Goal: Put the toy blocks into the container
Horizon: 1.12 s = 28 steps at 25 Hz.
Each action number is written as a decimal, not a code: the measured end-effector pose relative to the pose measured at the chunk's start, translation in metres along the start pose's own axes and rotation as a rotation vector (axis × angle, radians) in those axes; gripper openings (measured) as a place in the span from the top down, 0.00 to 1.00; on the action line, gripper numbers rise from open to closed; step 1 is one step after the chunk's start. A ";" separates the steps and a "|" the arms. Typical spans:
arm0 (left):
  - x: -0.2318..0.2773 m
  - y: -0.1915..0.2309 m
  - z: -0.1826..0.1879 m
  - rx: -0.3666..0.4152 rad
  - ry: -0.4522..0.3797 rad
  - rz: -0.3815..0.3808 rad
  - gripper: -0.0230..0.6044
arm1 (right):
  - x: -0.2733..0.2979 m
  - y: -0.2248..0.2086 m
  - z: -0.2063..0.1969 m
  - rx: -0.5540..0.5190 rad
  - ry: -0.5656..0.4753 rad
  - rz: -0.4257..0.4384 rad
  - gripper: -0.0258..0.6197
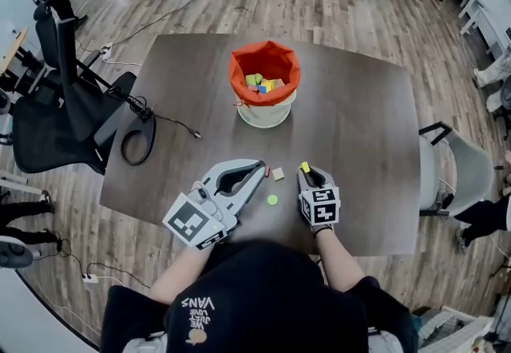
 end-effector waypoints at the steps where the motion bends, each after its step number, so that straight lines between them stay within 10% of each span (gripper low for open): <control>1: -0.001 0.000 0.000 0.000 0.000 0.001 0.95 | 0.000 0.000 0.001 -0.005 -0.001 0.005 0.83; 28: -0.013 0.009 0.006 0.001 -0.028 0.013 0.95 | -0.058 0.022 0.175 -0.127 -0.380 0.083 0.83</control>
Point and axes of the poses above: the fingertips, and each gripper's own axes: x forward along the fingers, y to its left, z out of its top, the point moved 4 cm from there along -x, backward along the fingers, and after that the axes turned 12 degrees about -z, right-handed, at the moved point
